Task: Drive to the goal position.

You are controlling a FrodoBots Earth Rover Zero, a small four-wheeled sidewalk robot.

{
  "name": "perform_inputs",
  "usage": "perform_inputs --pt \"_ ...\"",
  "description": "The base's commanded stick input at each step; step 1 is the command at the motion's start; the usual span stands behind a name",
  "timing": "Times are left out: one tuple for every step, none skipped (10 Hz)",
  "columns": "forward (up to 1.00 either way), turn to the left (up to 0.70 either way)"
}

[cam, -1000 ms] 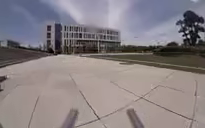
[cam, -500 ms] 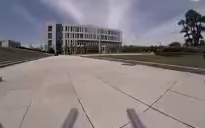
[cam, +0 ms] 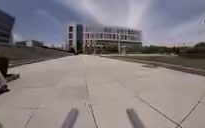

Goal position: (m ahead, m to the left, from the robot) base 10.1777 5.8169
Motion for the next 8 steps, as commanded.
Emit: perform_inputs --pt "0.50 0.00" --pt "0.50 0.00" --pt "0.50 0.00" --pt "0.50 0.00" --pt "0.50 0.00" --pt "0.50 0.00" --pt "0.50 0.00" --pt "0.50 0.00"
